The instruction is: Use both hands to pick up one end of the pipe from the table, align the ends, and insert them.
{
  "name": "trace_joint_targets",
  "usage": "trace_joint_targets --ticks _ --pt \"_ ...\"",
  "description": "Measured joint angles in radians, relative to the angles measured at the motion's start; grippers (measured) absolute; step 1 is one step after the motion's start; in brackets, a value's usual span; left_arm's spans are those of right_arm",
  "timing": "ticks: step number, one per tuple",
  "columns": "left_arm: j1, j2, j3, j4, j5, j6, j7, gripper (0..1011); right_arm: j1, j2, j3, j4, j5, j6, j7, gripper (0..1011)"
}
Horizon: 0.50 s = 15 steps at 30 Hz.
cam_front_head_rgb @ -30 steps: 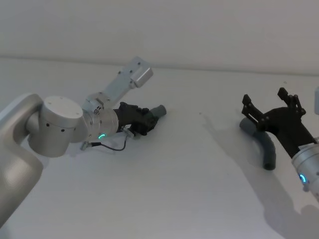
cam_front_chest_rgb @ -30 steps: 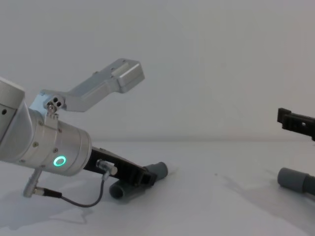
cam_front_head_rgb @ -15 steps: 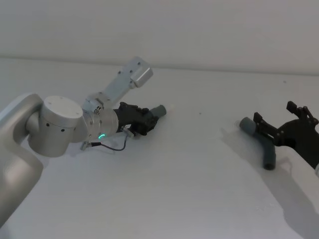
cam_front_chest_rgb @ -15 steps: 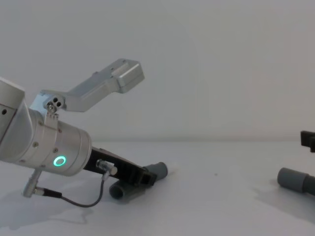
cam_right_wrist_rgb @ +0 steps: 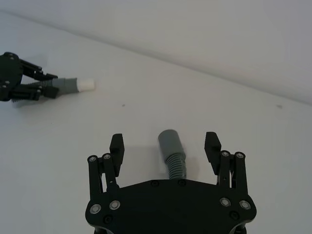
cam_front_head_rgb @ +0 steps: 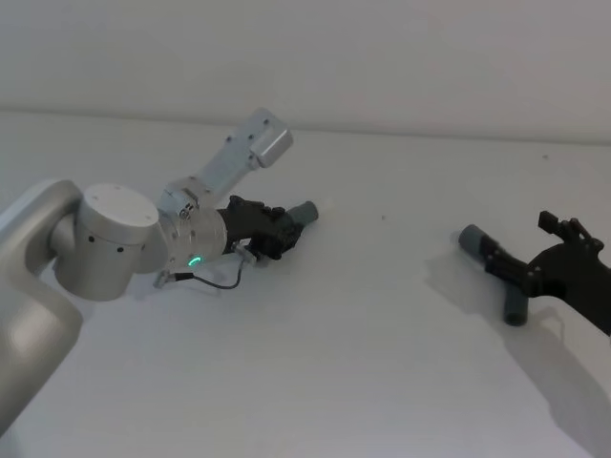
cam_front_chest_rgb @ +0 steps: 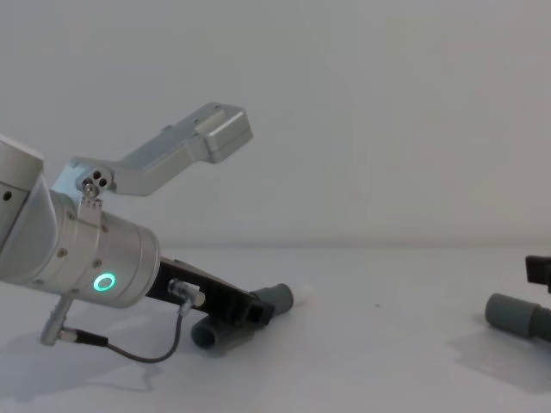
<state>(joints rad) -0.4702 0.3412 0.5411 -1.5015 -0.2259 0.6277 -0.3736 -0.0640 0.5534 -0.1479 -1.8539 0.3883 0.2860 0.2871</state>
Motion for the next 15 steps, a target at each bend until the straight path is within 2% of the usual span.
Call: trace_joint_targets --ticks 8,15 --pt "0.000 0.000 0.000 0.000 0.000 0.000 0.000 345 0.013 0.003 -0.011 0.018 0.010 0.037 0.002 1004" --pt "0.000 0.000 0.000 0.000 0.000 0.000 0.000 345 0.030 -0.012 -0.018 0.043 0.023 0.077 -0.016 1004"
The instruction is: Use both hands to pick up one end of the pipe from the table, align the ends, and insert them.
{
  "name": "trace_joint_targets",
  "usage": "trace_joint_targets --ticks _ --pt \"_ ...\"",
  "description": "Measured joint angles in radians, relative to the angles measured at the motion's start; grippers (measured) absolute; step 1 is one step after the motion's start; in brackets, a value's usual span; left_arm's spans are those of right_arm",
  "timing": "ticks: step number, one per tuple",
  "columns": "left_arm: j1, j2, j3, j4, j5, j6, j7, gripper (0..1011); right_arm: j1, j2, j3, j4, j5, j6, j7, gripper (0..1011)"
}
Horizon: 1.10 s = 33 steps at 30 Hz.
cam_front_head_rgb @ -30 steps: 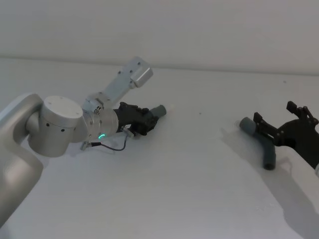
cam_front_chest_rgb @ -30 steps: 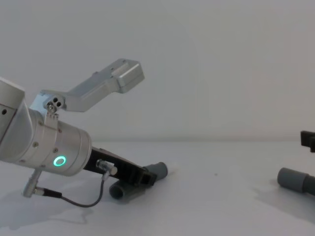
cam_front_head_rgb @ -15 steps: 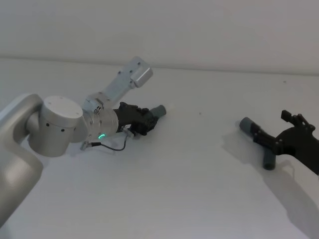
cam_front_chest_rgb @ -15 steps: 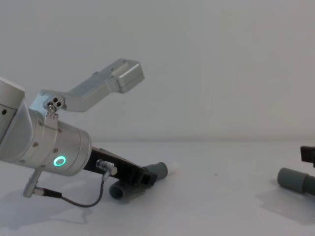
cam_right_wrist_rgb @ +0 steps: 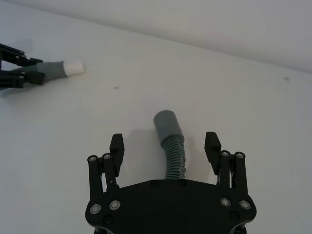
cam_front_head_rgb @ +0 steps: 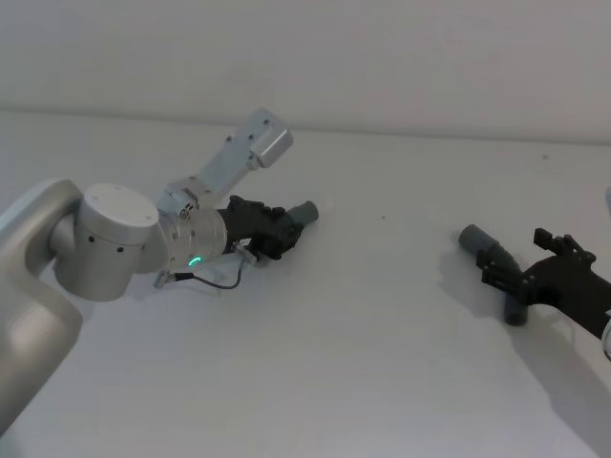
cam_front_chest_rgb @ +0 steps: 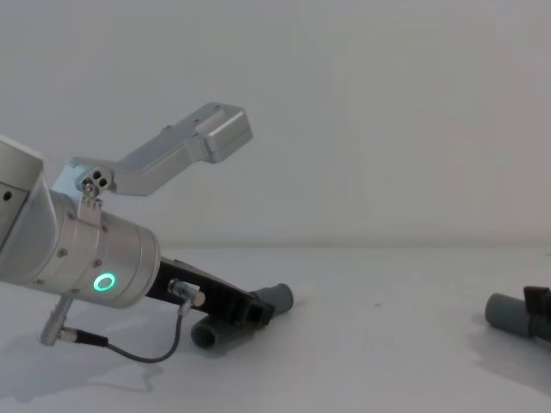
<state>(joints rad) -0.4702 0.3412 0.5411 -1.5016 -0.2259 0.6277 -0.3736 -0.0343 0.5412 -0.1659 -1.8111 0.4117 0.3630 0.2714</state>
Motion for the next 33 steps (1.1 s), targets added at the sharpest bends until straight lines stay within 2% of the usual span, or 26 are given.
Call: trace_joint_targets --ticks 16,33 --pt "0.000 0.000 0.000 0.000 0.000 0.000 0.000 345 0.042 -0.028 -0.023 0.053 0.026 0.056 -0.022 1004" --pt "0.000 0.000 0.000 0.000 0.000 0.000 0.000 345 0.062 -0.035 -0.038 0.075 0.052 0.095 -0.034 1004"
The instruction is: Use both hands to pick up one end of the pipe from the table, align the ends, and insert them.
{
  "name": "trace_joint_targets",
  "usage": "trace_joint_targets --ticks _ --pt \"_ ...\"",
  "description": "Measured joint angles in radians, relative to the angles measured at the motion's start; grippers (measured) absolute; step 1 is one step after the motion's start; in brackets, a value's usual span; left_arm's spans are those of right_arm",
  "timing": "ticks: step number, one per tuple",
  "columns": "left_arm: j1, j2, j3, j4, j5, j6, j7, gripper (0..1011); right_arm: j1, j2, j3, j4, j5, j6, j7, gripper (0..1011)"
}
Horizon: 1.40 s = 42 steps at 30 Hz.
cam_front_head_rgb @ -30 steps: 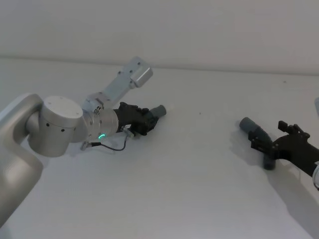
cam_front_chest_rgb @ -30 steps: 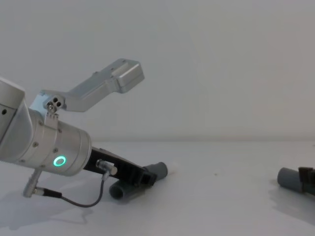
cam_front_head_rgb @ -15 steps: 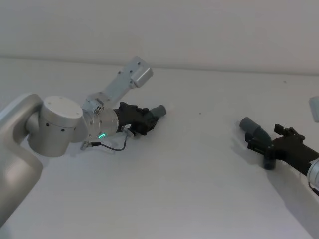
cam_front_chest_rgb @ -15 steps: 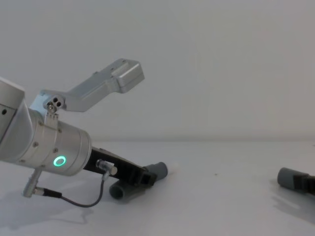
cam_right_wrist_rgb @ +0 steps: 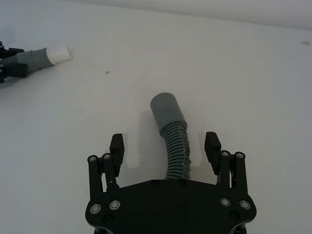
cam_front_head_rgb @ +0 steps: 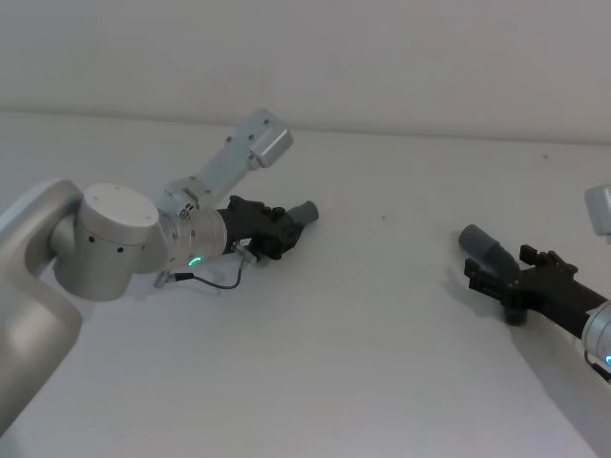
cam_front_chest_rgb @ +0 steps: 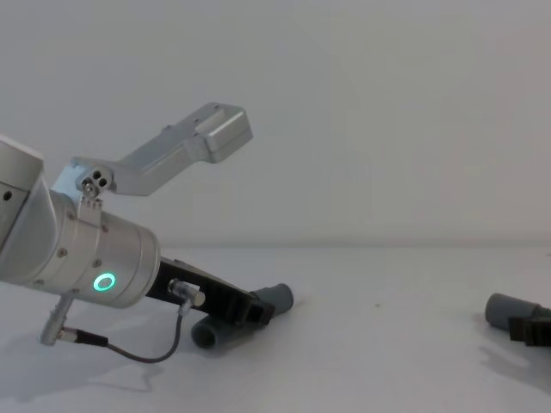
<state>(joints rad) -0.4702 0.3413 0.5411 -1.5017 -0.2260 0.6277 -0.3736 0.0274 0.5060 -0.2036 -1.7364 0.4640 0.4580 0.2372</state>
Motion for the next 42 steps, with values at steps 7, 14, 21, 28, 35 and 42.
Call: trace_joint_targets --ticks 7,14,21,28,35,42 --pt "0.000 0.000 0.000 0.000 0.000 0.000 0.000 345 0.005 -0.001 -0.006 0.004 0.009 0.010 -0.005 1004" --pt "0.000 0.000 0.000 0.000 0.000 0.000 0.000 345 0.010 -0.001 -0.010 0.008 0.015 0.014 -0.008 997" --pt "0.000 0.000 0.000 0.000 0.000 0.000 0.000 345 0.012 -0.002 -0.013 0.011 0.018 0.016 -0.009 839" --pt "0.000 0.000 0.000 0.000 0.000 0.000 0.000 345 0.014 -0.002 -0.014 0.012 0.020 0.018 -0.011 632" --pt "0.000 0.000 0.000 0.000 0.000 0.000 0.000 345 0.014 -0.002 -0.015 0.012 0.020 0.019 -0.012 413" --pt "0.000 0.000 0.000 0.000 0.000 0.000 0.000 345 0.015 -0.002 -0.016 0.013 0.021 0.019 -0.012 226"
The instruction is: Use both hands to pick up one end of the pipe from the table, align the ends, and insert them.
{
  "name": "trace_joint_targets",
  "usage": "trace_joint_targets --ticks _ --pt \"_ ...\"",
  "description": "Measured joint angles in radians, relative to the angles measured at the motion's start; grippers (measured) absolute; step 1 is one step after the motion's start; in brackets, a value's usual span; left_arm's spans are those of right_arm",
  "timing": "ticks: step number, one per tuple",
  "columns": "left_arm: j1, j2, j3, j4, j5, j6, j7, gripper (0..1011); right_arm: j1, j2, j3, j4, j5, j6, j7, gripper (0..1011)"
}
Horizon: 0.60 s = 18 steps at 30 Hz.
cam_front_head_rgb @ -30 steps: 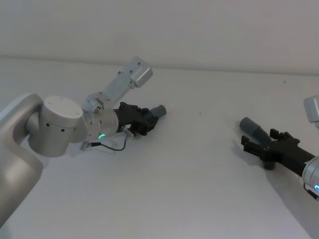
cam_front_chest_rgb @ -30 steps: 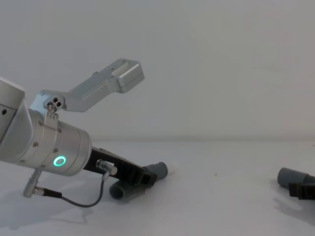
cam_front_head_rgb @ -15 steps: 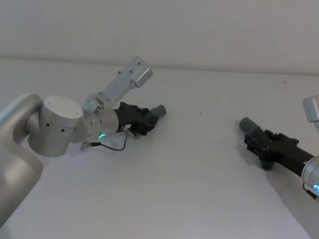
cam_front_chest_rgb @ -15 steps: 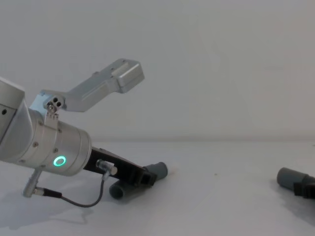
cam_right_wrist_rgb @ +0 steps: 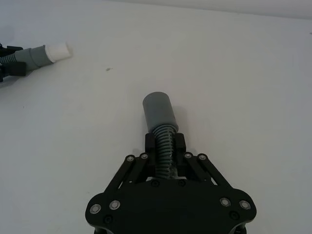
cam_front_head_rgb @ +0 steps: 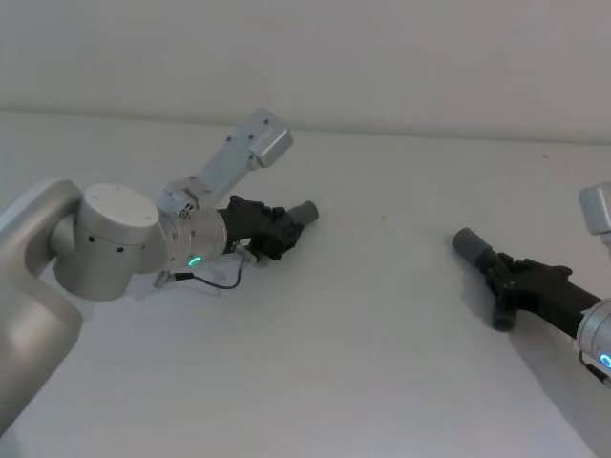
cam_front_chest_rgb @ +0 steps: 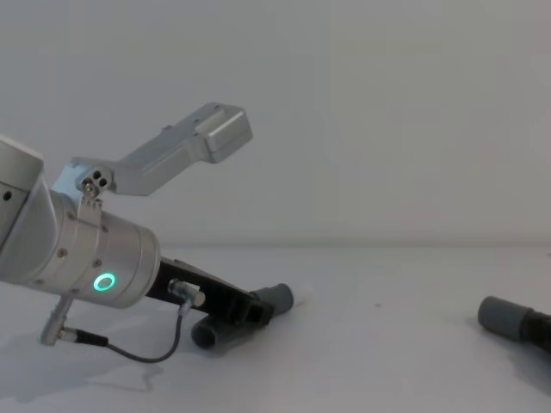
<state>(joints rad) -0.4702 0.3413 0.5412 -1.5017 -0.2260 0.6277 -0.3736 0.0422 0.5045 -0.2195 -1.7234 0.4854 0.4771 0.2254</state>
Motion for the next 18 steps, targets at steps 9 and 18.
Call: trace_joint_targets --ticks 9,18 --pt "0.000 0.000 0.000 0.000 0.000 0.000 0.000 345 0.001 0.000 0.000 0.000 0.000 0.000 0.000 184" --pt "0.000 0.000 0.000 0.000 0.000 0.000 0.000 345 0.001 0.001 0.000 0.000 0.000 -0.001 0.000 183"
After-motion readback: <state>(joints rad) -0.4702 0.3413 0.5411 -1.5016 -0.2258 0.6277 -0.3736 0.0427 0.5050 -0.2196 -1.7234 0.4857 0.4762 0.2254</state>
